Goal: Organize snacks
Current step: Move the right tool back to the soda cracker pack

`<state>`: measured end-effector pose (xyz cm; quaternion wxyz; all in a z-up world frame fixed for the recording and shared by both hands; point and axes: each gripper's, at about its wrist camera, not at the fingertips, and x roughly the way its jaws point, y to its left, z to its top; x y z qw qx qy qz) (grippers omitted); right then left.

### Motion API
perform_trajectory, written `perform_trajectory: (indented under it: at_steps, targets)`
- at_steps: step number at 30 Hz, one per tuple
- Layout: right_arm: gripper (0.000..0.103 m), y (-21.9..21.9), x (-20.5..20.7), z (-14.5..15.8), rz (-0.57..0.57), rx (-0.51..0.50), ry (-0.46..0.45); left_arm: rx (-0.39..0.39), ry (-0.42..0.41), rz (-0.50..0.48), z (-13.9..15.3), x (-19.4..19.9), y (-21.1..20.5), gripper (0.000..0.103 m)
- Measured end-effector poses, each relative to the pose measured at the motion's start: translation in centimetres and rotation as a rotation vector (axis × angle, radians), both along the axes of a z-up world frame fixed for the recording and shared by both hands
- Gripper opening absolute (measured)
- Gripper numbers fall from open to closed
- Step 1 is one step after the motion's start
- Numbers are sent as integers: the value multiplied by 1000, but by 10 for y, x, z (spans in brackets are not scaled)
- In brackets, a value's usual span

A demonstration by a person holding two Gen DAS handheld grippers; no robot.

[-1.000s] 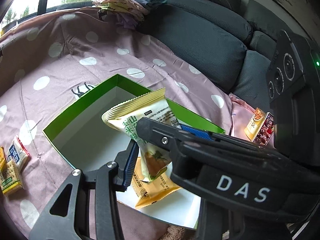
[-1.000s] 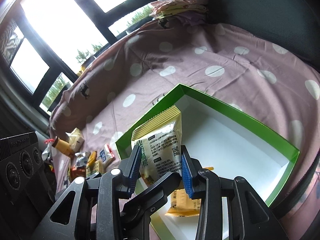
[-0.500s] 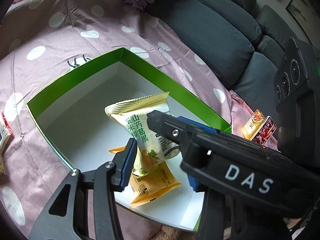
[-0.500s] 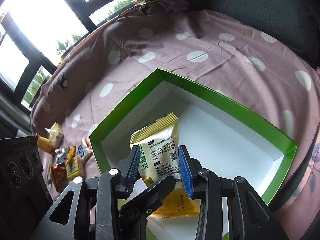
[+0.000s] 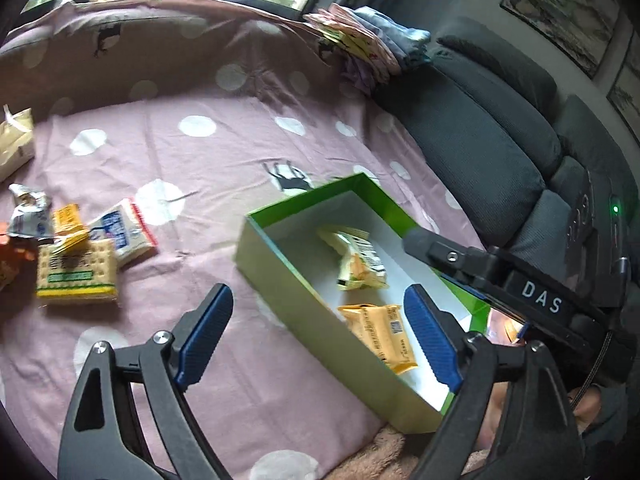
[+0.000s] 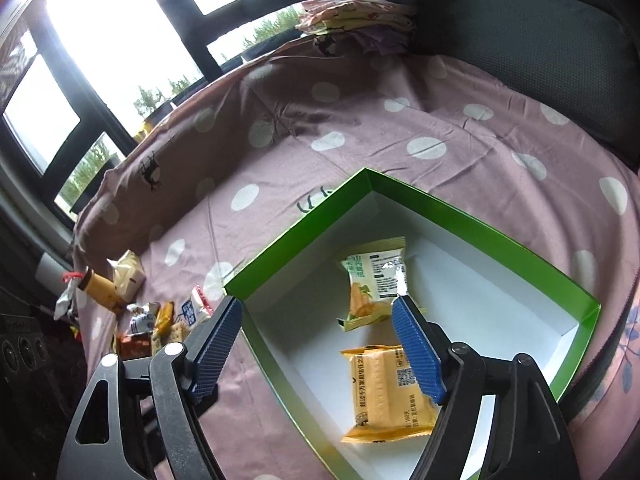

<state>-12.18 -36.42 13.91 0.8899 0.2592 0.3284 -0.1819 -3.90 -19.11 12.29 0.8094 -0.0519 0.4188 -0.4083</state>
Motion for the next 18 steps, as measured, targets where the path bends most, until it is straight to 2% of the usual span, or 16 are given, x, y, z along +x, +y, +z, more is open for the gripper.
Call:
perform_trajectory:
  at_steps: [2, 6, 12, 15, 18]
  targets:
    - [79, 9, 5, 3, 15, -23, 3, 15, -19, 82, 0, 6, 26, 102]
    - [80, 30, 18, 5, 43, -73, 19, 42, -61, 246, 1, 18, 81, 103]
    - [81, 63, 41, 3, 136, -86, 23, 110, -99, 447, -8, 32, 154, 103]
    - [81, 82, 57, -2, 179, -96, 33, 144, -82, 541, -25, 39, 184, 103]
    - [81, 97, 77, -13, 231, -52, 35, 145, -12, 599, -44, 50, 209, 103]
